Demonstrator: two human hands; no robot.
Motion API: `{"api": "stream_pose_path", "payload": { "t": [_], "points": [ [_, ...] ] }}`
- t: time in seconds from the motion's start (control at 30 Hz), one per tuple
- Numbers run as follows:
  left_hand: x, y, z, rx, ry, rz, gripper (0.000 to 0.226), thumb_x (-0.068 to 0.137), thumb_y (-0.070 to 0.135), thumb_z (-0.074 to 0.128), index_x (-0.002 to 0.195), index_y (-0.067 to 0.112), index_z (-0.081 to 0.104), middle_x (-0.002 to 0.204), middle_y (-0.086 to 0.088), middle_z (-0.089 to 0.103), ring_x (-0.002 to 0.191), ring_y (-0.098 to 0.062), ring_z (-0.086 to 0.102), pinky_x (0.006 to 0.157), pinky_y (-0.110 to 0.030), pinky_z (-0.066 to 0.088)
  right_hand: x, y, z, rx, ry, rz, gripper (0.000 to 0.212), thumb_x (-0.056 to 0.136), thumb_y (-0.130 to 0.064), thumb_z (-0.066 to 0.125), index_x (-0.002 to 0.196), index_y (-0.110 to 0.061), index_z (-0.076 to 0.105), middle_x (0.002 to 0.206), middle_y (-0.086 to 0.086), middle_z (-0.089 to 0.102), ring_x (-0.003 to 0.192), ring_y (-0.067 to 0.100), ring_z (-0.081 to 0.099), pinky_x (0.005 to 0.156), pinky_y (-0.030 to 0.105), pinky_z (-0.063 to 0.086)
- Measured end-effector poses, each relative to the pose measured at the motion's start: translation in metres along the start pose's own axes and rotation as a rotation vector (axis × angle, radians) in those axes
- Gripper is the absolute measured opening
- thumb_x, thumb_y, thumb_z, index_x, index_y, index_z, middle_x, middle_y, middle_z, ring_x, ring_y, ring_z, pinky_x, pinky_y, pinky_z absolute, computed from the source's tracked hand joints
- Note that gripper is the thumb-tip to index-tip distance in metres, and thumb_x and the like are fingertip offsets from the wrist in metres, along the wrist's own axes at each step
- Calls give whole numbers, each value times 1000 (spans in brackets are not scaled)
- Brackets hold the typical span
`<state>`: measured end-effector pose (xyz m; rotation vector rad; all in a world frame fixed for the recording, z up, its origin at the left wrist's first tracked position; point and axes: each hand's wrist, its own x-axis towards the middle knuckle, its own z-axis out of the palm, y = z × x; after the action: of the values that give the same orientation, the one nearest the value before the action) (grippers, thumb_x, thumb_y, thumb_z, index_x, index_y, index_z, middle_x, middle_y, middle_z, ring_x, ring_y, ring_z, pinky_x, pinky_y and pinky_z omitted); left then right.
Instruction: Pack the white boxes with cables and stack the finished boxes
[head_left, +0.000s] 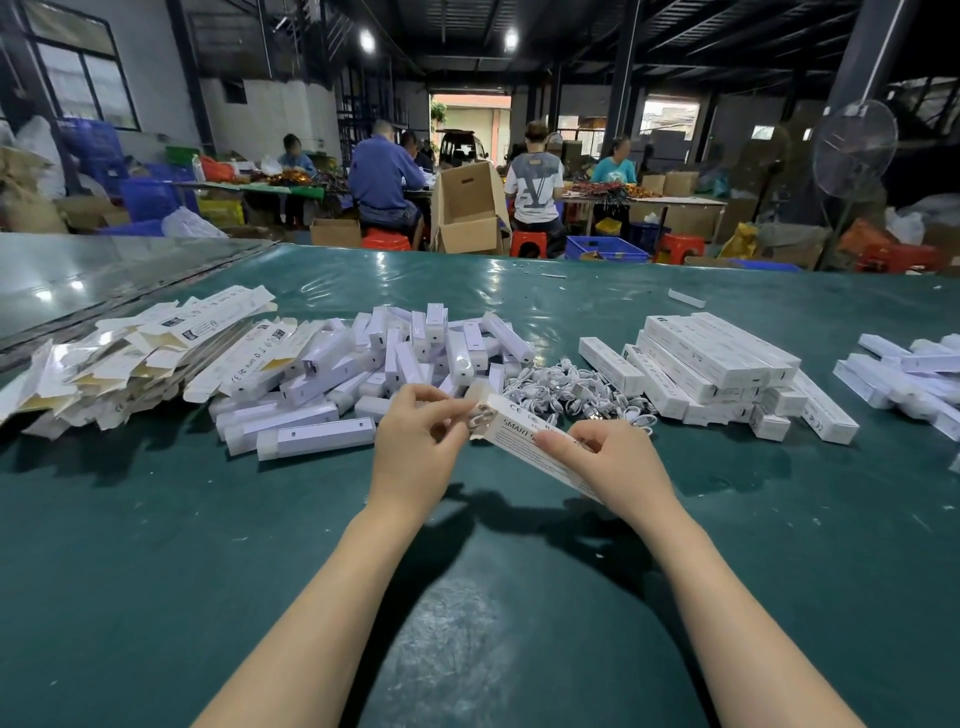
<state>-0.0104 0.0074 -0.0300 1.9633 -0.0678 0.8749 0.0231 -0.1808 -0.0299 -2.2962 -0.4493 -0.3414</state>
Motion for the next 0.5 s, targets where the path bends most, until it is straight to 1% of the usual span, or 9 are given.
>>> {"api": "stream_pose_path", "payload": {
  "t": [0.07,0.13,0.17,0.23,0.27,0.33,0.37,0.43,0.5],
  "points": [
    [1,1,-2,6,-27,23,21,80,-3,64,95,8,73,81,12,50,64,-3,50,61,-6,37,-1,-1,-1,10,14,1,74,58,-77,43,58,-3,46,49,-4,32,50,13,29,53,31,23],
    [1,3,-3,-19,-46,41,22,81,-4,63,96,8,73,79,11,54,64,-5,51,60,-8,38,-2,-1,-2,-2,22,-10,67,62,-73,45,56,-7,42,48,-5,30,49,13,29,53,31,22],
    [1,3,-3,-39,-55,35,24,81,-5,62,96,10,73,80,12,56,67,-6,53,63,-12,42,-2,-1,-2,-6,21,-10,63,63,-71,46,55,-9,41,48,-5,30,49,13,29,53,32,22],
    [1,3,-4,-90,-82,4,31,82,-5,59,95,19,72,85,12,59,73,-13,57,70,-24,47,-2,-1,-2,-6,15,-5,59,65,-69,46,54,-11,40,47,-6,29,49,13,29,52,32,22],
    [1,3,-4,-124,-96,-11,34,83,-5,58,92,26,70,87,12,60,75,-15,57,71,-26,47,-2,-1,-2,-2,15,-4,58,65,-69,47,53,-12,39,47,-6,29,49,12,29,52,31,22],
    [0,3,-4,-186,-111,-21,36,84,-4,58,85,31,69,86,13,62,75,-8,58,70,-22,46,-2,-1,-2,7,17,-2,57,65,-69,48,52,-14,37,44,-6,28,48,12,28,53,32,22],
    [-1,3,-4,-197,-114,-11,32,83,-5,59,85,26,71,84,14,63,73,-1,57,69,-17,46,-2,-1,-2,5,18,-2,58,66,-69,51,50,-16,34,43,-6,28,48,12,28,52,32,22],
    [-2,2,-2,-173,-126,19,22,80,-7,62,86,11,74,84,15,64,73,4,58,68,-12,45,-3,-2,0,-23,14,-10,61,72,-66,58,48,-17,28,39,-6,30,46,11,27,51,32,21],
    [-4,3,-1,-157,-125,38,23,79,-8,63,86,10,73,85,14,65,75,4,59,70,-10,45,-4,-3,1,-49,21,-12,61,74,-61,59,46,-19,26,39,-7,32,45,11,27,50,32,20]
  ]
}}
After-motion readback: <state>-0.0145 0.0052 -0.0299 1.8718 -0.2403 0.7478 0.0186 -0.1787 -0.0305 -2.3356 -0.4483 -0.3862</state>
